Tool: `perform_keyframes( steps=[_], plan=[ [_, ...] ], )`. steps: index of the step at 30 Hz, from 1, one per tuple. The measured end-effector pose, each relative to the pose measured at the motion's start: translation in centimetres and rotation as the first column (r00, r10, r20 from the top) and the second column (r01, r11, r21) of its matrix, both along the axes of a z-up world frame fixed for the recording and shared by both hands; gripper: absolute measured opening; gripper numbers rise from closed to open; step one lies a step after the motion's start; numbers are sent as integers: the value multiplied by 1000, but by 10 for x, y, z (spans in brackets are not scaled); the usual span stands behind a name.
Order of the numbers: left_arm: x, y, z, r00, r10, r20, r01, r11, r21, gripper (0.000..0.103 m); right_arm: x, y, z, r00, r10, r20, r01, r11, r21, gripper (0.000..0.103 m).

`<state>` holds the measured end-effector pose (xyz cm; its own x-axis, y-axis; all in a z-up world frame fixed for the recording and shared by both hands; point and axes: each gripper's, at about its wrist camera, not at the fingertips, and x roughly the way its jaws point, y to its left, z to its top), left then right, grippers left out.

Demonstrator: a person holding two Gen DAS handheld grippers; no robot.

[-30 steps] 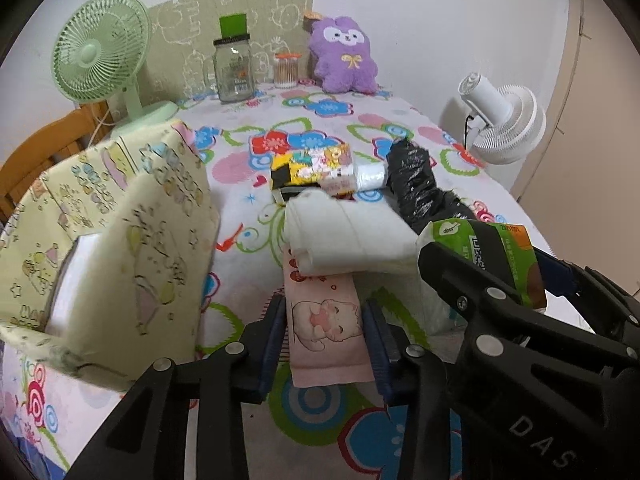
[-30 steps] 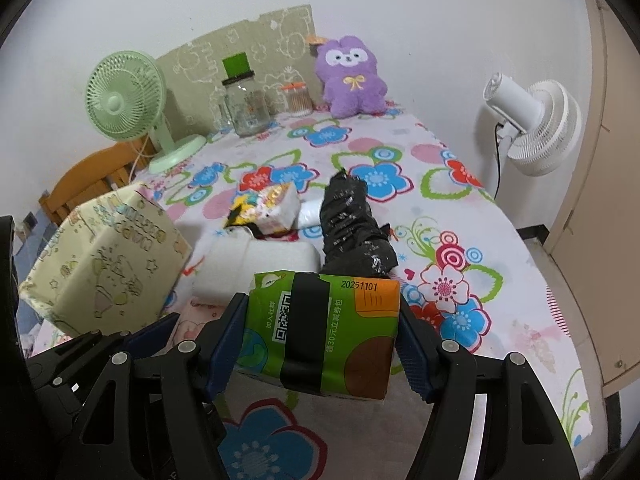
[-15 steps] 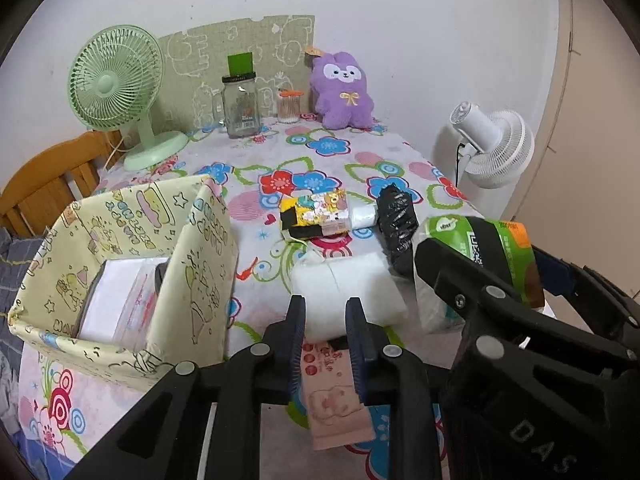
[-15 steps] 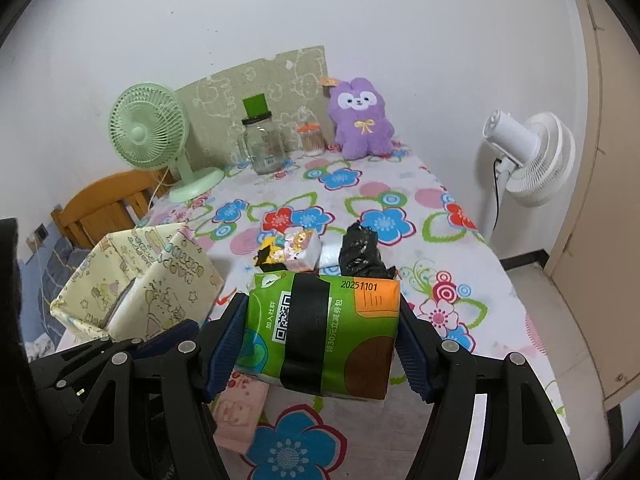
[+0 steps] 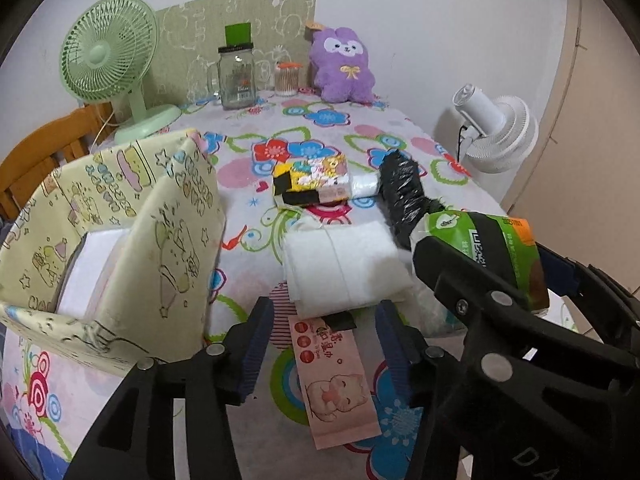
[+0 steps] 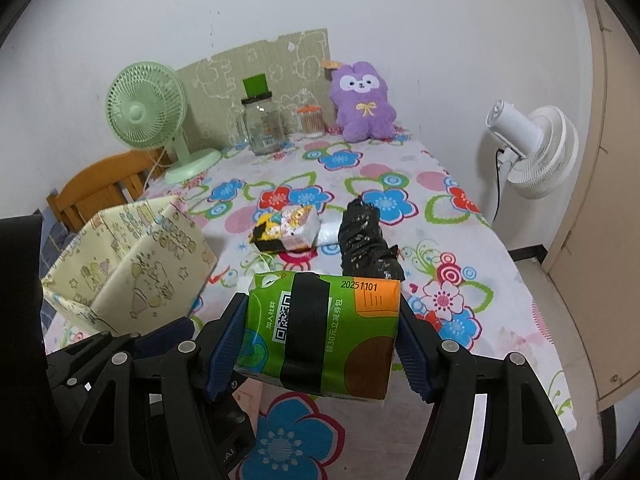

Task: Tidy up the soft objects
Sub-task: 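Close the left tool on the pink packet and lift it while the right tool holds the tissue pack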

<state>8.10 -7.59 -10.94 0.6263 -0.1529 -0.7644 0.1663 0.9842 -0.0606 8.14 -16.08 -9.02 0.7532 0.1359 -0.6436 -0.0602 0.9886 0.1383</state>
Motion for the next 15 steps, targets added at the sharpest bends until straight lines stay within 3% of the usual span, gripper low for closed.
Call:
perform_keyframes(
  steps=[12, 15],
  plan=[
    [11, -6, -34, 997, 18, -77, -17, 1000, 21, 60, 12, -7, -33, 997, -3, -78, 4, 1000, 3, 71],
    [9, -9, -36, 998, 25, -61, -22, 999, 44, 60, 14, -8, -38, 996, -1, -90, 1, 1000, 8, 71]
  ],
)
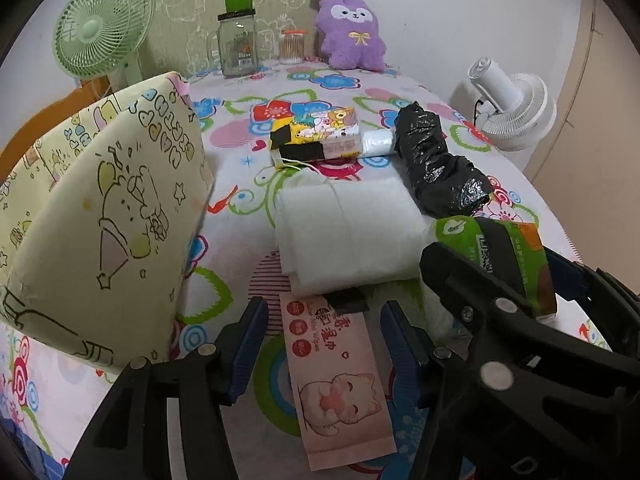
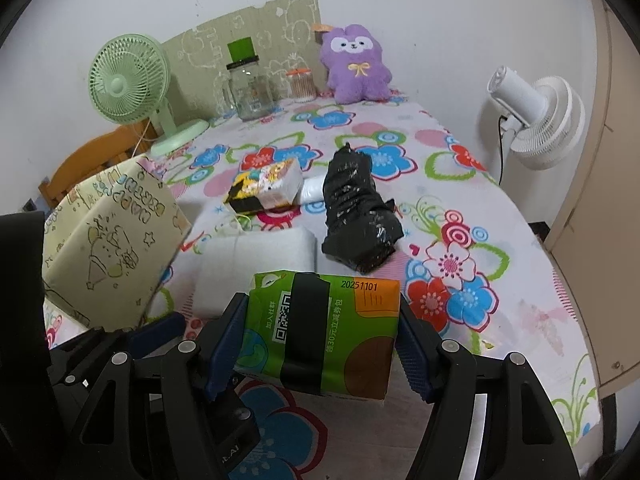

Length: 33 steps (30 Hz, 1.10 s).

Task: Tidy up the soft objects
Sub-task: 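Close the left tool on the pink packet and lift it while the right tool holds the tissue pack, then carry the pink packet with the left tool while the right tool carries the tissue pack over the yellow box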

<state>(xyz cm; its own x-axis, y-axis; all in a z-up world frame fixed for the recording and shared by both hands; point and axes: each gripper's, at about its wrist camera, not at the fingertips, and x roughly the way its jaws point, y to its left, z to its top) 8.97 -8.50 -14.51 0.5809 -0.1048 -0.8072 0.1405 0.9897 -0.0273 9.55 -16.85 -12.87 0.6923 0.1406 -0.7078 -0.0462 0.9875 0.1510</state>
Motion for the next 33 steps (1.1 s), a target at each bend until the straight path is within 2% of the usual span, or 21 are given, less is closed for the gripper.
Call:
perform_keyframes(
  steps=[1, 3, 7, 17, 33],
  plan=[
    [0, 0, 0, 1000, 1, 1, -1, 1000, 2, 59, 0, 0, -1, 1000, 0, -2, 0, 1000, 2, 71],
    [-2, -1, 1, 1000, -3, 4, 3, 1000, 4, 46, 0, -1, -1, 1000, 0, -4, 0, 1000, 12, 71],
    [-4, -1, 3, 1000, -8, -3, 8, 1000, 11, 40, -2, 0, -1, 1000, 2, -2, -2, 1000, 20, 71],
    [-20, 8, 23, 999, 6, 49, -7, 1000, 20, 39, -15, 11, 16, 999, 18, 40, -19, 1000, 21, 71],
    [-32, 15, 73, 988, -1, 152, 0, 1000, 7, 39, -34, 19, 69, 989, 5, 145, -7, 1000, 16, 71]
  ],
)
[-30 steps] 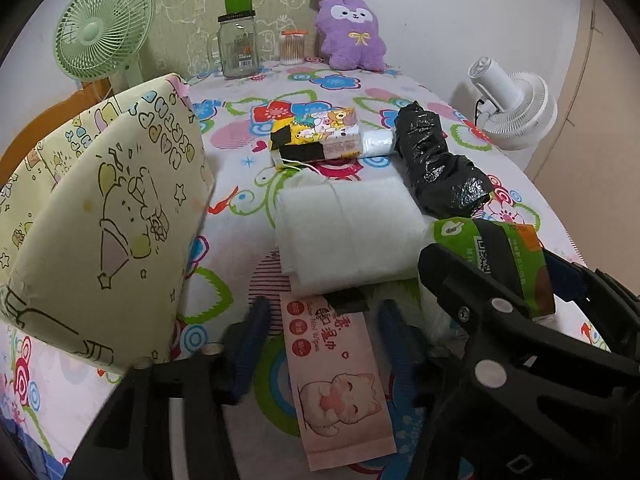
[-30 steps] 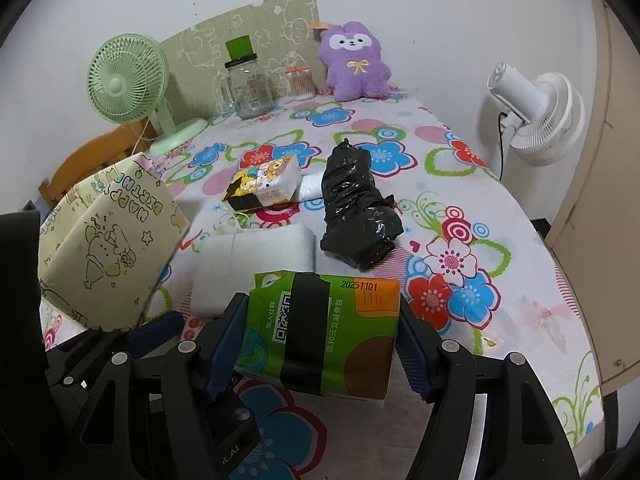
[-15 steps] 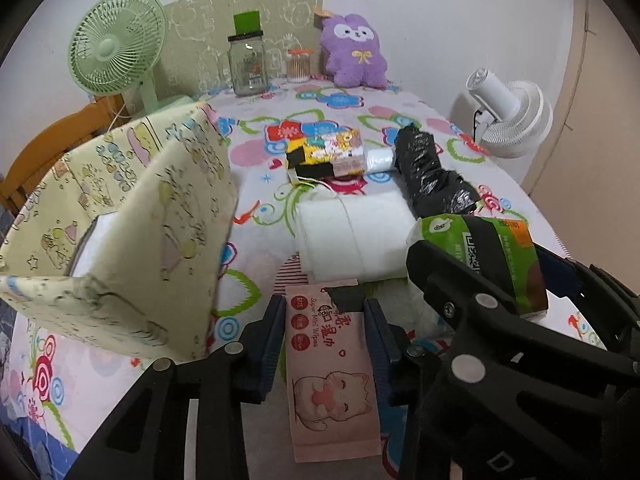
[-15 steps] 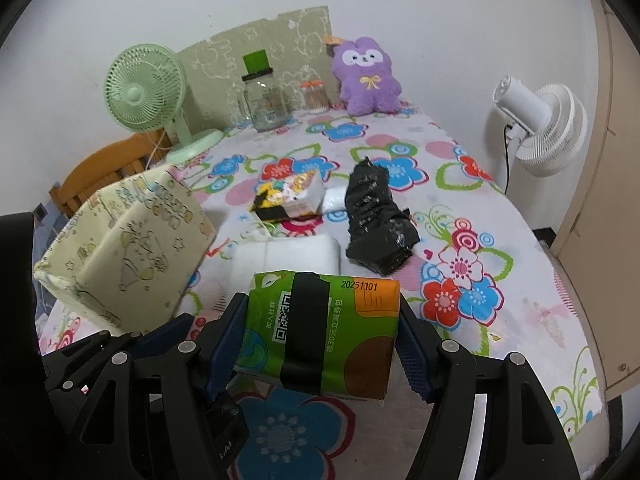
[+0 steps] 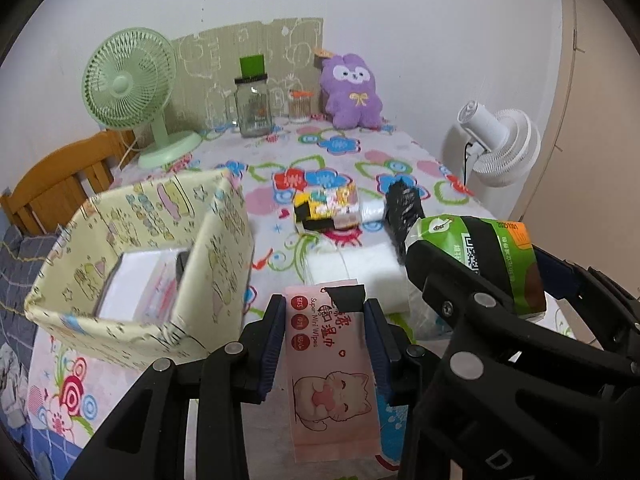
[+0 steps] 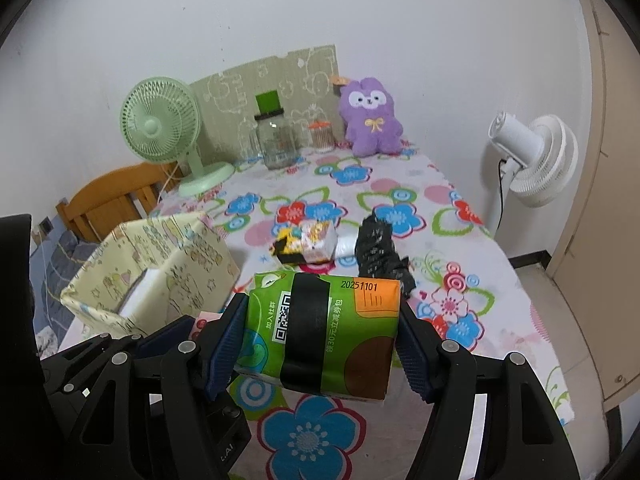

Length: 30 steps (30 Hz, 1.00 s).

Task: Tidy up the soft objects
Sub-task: 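Carry the pink packet with the left tool while the right tool carries the tissue pack over the yellow box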

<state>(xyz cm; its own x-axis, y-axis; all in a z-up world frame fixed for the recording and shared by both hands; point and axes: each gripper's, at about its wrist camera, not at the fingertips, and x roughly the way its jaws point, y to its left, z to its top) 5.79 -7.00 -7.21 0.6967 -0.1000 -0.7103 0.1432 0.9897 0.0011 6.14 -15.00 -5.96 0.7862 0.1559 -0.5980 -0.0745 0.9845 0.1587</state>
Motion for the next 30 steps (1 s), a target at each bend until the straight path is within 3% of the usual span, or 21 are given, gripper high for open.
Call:
perform_keyframes(
  steps=[18, 30],
  plan=[
    [6, 10, 44, 998, 1, 66, 0, 1000, -19, 40, 4, 10, 47, 999, -13, 49, 14, 1000, -17, 71],
    [17, 33, 60, 995, 16, 99, -15, 1000, -16, 40, 18, 31, 62, 997, 6, 77, -4, 1000, -29, 71]
  ],
)
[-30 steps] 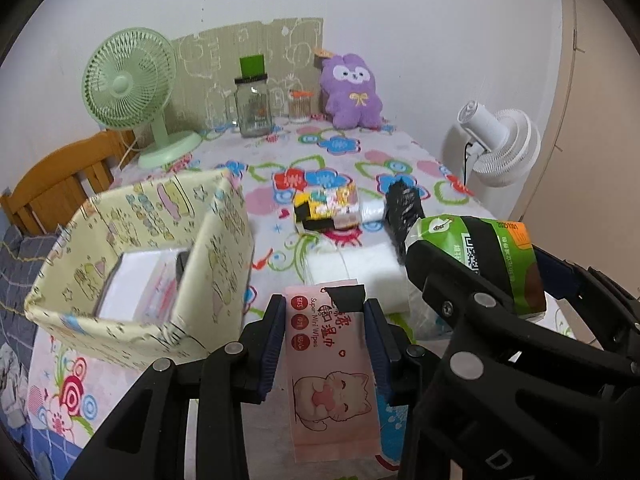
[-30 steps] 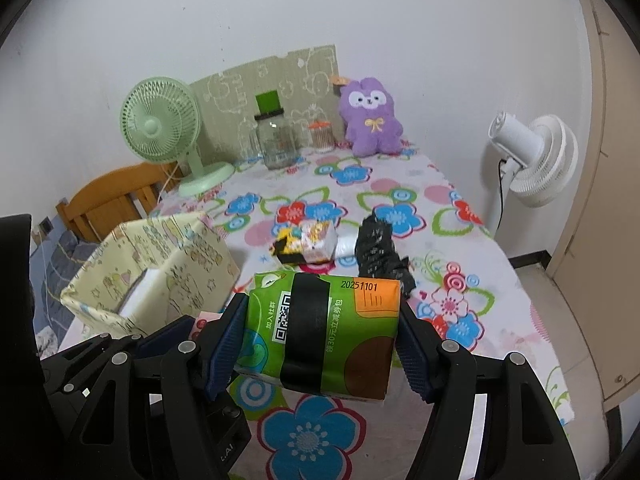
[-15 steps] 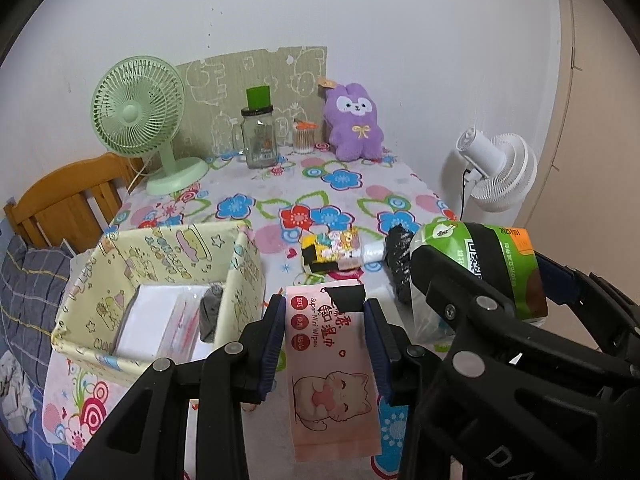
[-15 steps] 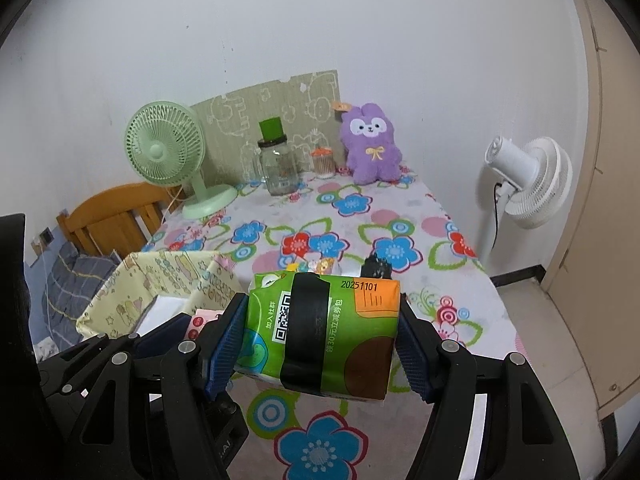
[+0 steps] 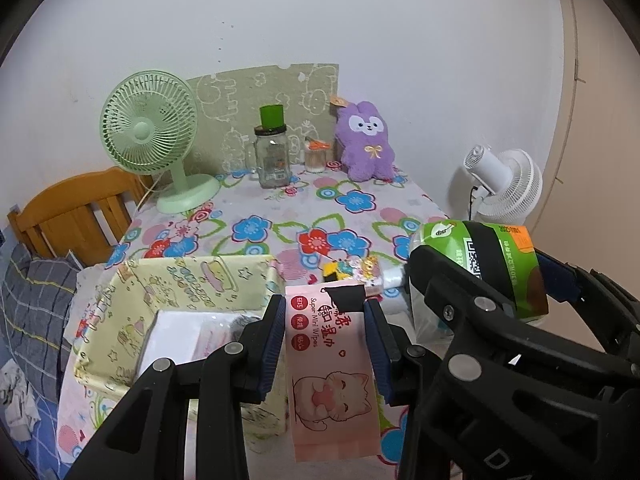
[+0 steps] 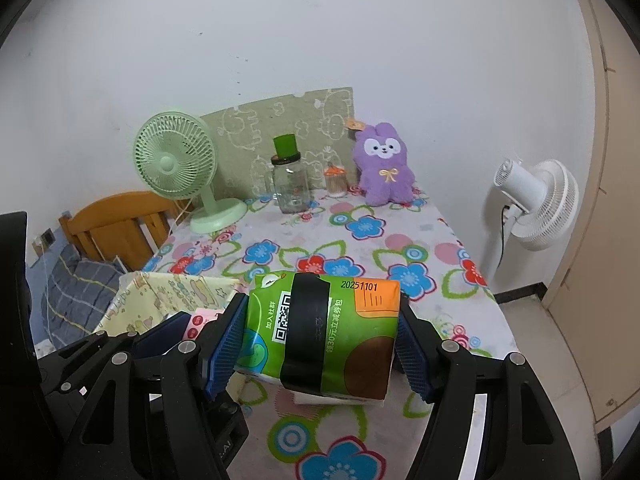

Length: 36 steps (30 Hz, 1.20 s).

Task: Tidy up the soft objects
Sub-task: 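Carry the pink packet with the left tool while the right tool carries the tissue pack over the yellow box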

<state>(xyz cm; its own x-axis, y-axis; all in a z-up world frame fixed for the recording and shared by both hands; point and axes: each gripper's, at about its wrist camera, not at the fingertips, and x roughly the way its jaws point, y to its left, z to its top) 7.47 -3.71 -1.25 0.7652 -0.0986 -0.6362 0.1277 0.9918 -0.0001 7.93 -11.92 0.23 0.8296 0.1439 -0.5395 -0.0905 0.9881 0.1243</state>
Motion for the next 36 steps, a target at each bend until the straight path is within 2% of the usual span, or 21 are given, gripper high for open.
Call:
perform_keyframes(
  steps=[17, 36],
  plan=[
    [23, 56, 1, 997, 70, 29, -71, 997, 17, 40, 33, 59, 0, 996, 84, 11, -84, 996, -3, 71],
    [49, 120, -24, 988, 153, -9, -153, 988, 19, 40, 71, 122, -27, 981, 193, -33, -192, 981, 9, 71]
  ],
)
